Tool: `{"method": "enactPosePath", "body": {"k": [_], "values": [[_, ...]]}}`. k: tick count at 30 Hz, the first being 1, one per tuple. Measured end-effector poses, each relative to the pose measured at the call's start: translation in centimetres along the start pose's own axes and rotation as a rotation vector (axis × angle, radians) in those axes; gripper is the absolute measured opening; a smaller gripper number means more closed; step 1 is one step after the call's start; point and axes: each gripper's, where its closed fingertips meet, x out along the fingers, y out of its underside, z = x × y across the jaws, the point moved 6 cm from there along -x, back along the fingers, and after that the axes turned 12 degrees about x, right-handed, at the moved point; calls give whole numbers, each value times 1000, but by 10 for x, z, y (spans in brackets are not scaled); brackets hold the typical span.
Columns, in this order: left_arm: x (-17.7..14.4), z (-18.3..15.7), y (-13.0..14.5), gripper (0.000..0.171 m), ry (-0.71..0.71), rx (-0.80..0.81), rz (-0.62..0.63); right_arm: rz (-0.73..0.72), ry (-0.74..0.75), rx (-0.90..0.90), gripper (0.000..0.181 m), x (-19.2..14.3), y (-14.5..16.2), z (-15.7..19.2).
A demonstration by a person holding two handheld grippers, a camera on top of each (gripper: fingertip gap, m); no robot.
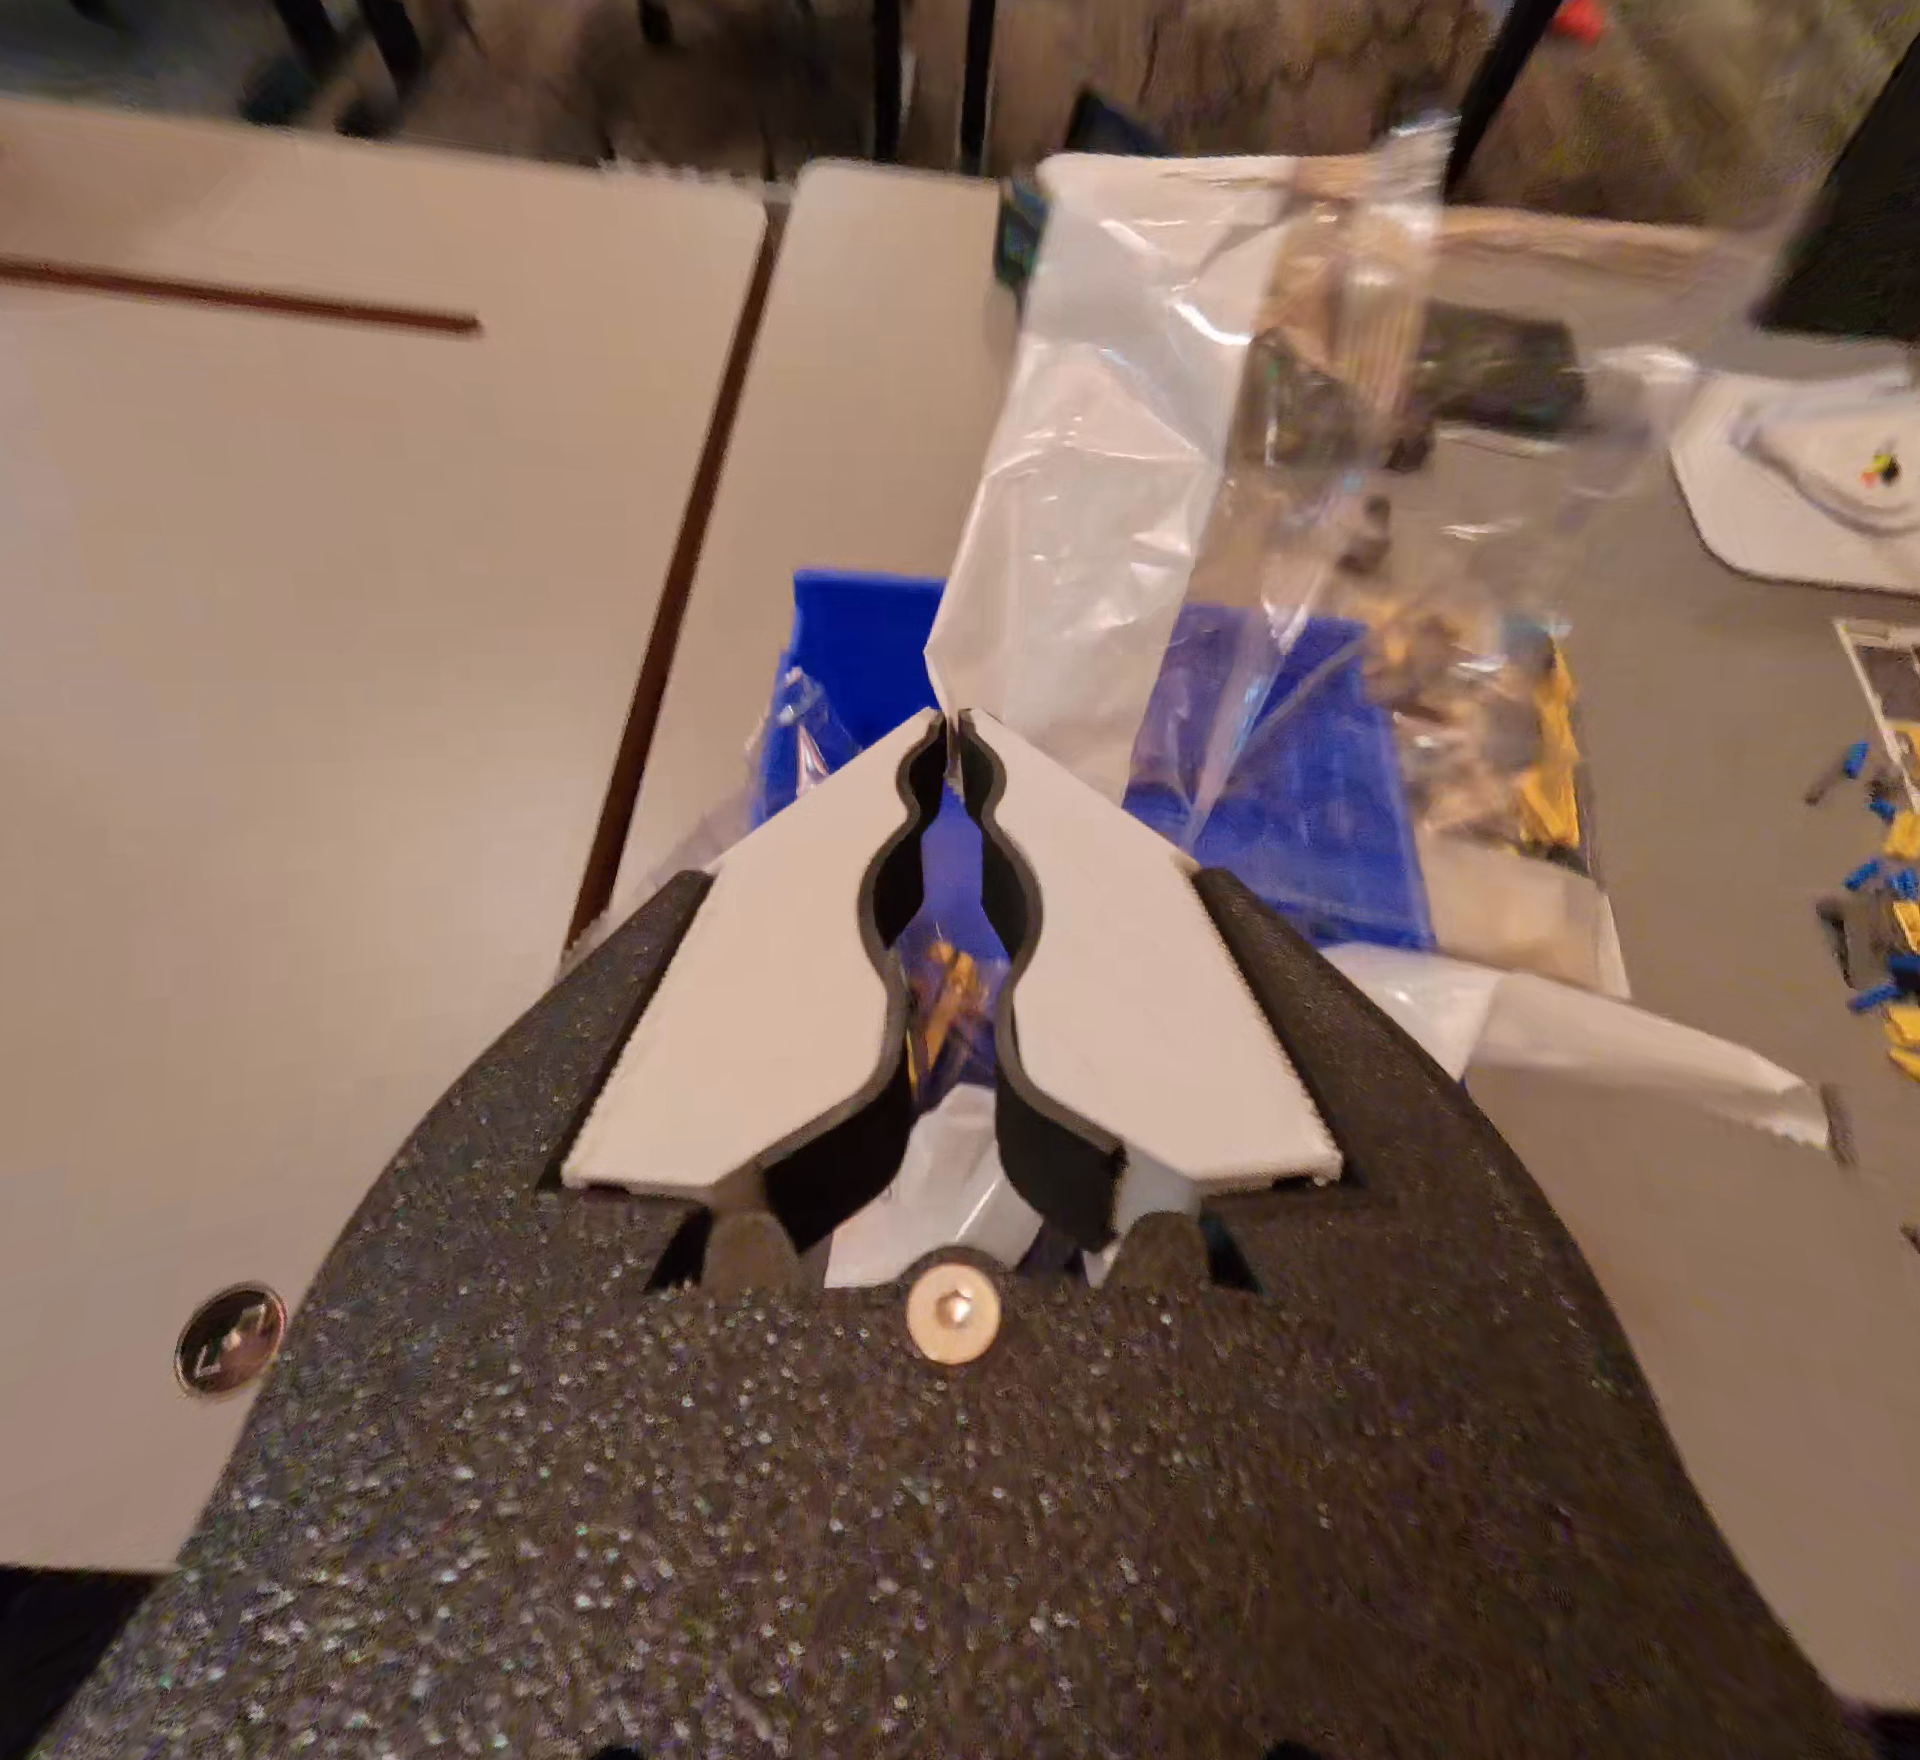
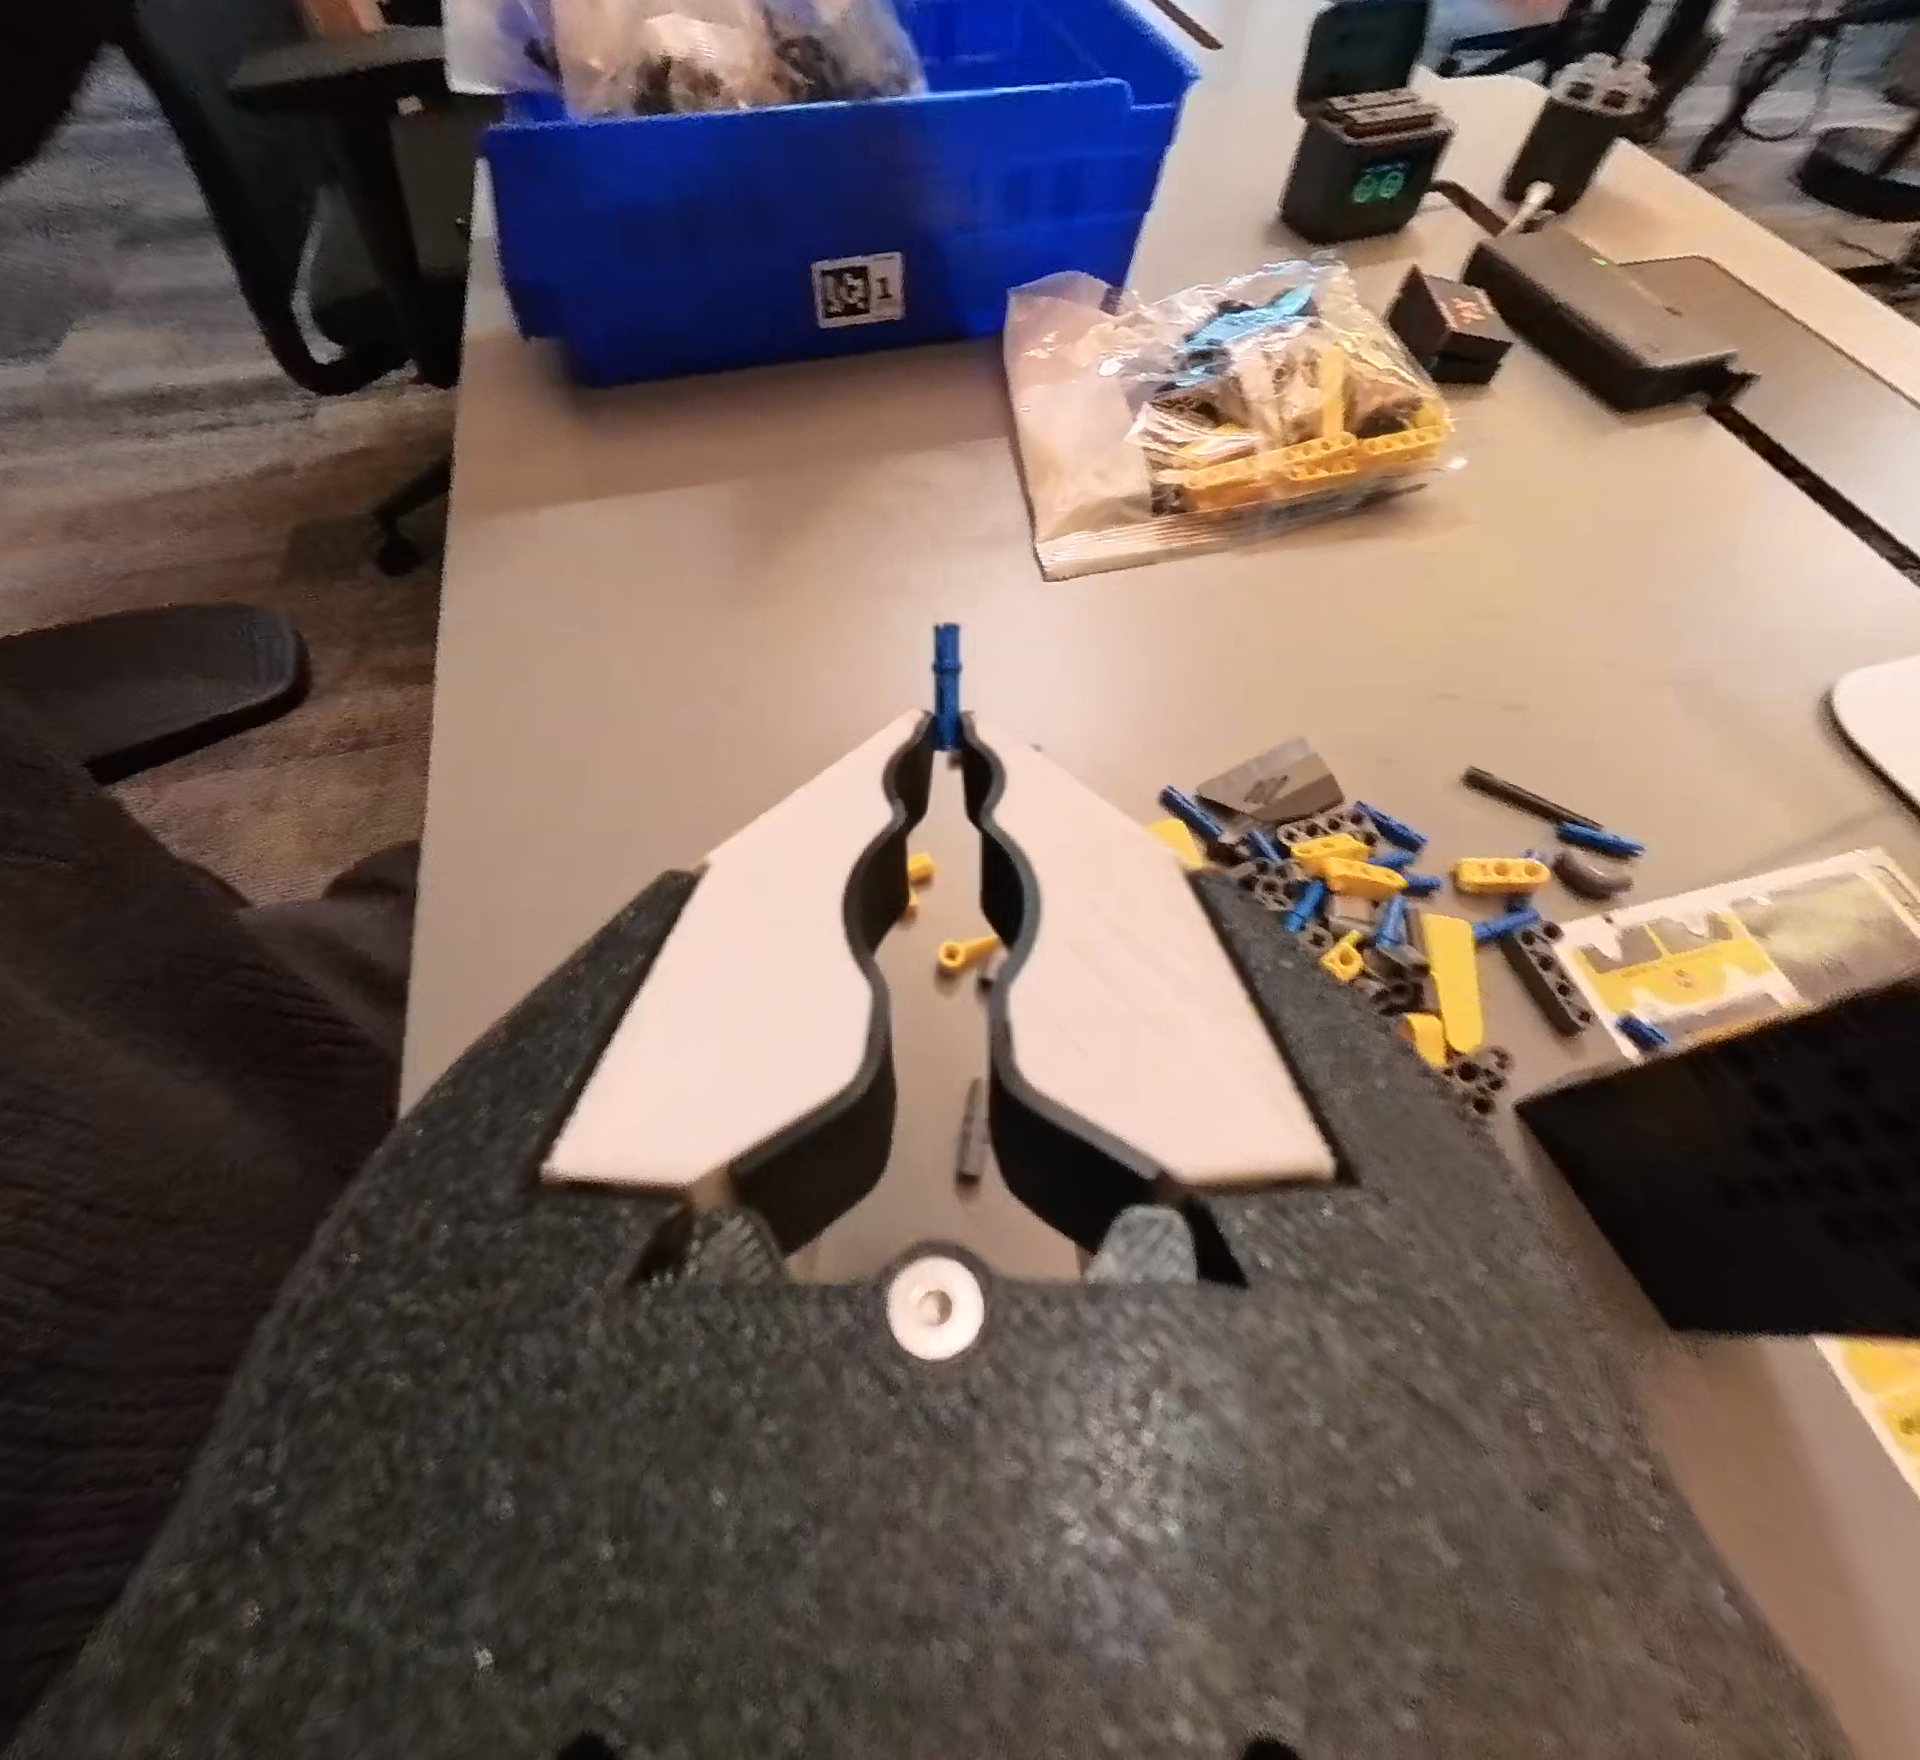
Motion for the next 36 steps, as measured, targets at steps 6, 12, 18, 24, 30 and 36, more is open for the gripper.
{"method": "enactPosePath", "body": {"k": [6,12,18,24,30,36], "values": [[-10,-24,17,12,64,7,104,7,168,71,4,-13,15,-28],[-47,-68,23,21,131,6,149,238,362,177,4,-6,65,-61],[-79,-114,22,46,121,128,176,272,394,148,17,-14,75,-62],[-87,-130,-1,46,159,35,31,151,384,169,17,-51,58,-61],[-82,-245,-14,46,339,218,-32,49,424,189,17,-113,42,-79],[-6,-379,8,46,709,329,65,-61,410,84,17,-147,16,-122]]}}
